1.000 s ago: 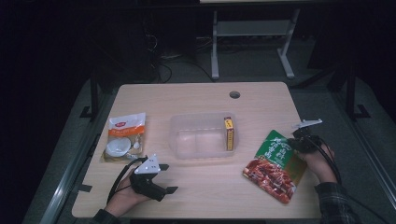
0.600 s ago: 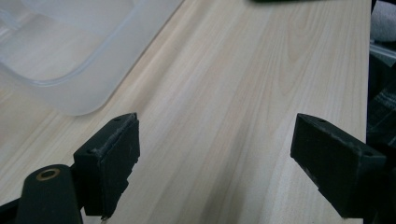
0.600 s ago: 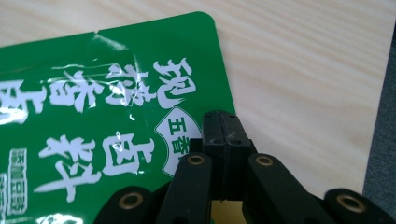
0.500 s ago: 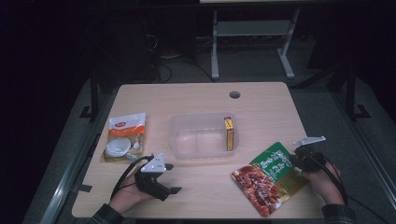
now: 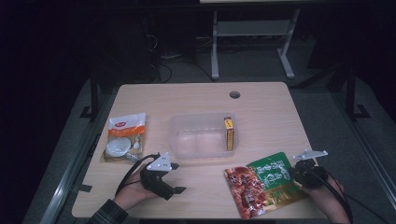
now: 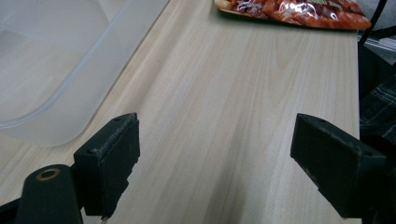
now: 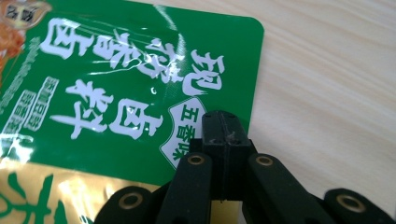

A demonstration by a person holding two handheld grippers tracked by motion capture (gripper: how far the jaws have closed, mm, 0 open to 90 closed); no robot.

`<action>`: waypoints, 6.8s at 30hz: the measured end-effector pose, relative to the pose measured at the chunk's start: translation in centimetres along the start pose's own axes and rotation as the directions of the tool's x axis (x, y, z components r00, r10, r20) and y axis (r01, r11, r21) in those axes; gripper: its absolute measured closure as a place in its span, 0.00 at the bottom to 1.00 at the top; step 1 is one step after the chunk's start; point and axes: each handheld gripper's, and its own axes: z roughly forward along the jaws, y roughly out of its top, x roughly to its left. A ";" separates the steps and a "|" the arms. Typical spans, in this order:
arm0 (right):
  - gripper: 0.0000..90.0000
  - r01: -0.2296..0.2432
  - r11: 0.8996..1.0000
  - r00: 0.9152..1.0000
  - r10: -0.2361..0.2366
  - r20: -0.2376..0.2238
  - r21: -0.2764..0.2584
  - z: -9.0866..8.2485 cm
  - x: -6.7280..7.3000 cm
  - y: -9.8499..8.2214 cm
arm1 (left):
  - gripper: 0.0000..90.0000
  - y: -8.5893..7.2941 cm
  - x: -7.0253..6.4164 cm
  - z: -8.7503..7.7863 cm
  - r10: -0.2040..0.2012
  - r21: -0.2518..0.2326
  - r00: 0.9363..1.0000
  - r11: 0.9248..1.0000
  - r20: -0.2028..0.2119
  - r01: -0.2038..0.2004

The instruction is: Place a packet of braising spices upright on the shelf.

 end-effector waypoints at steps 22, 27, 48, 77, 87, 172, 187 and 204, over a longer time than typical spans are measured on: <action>1.00 0.153 0.988 0.973 -0.155 -0.173 -0.024 0.0 7.0 0.8 | 0.17 0.0 -0.4 0.4 0.010 0.018 1.000 1.000 0.013 -0.010; 1.00 0.196 0.980 0.959 -0.199 -0.204 -0.032 0.3 8.8 1.5 | 0.17 0.3 -0.8 0.7 0.004 0.009 1.000 1.000 0.022 -0.004; 0.75 0.193 0.971 0.944 -0.224 -0.242 -0.144 -0.3 9.9 2.6 | 0.16 1.3 -1.4 1.9 -0.043 -0.007 0.997 0.999 0.061 0.044; 0.41 0.103 0.969 0.973 -0.144 -0.177 -0.223 -1.2 6.9 0.9 | 0.21 3.3 -3.1 7.8 -0.011 0.086 0.997 0.996 0.072 0.005; 0.41 0.098 0.965 0.973 -0.144 -0.178 -0.245 -1.3 6.7 1.0 | 0.51 3.5 -3.1 7.4 0.013 0.102 0.997 0.995 0.070 -0.020; 0.54 0.059 0.905 0.748 -0.319 -0.582 -0.421 1.7 15.0 8.4 | 1.00 2.2 0.1 -5.3 -0.212 -0.306 0.970 0.937 -0.116 0.168; 0.95 0.010 0.900 0.684 -0.324 -0.654 -0.435 2.7 15.8 9.4 | 1.00 2.0 0.2 -5.4 -0.220 -0.326 0.969 0.929 -0.113 0.173; 0.99 0.027 0.904 0.683 -0.329 -0.652 -0.428 2.2 14.9 9.8 | 0.97 1.9 -0.3 -5.2 -0.189 -0.295 0.973 0.945 -0.135 0.143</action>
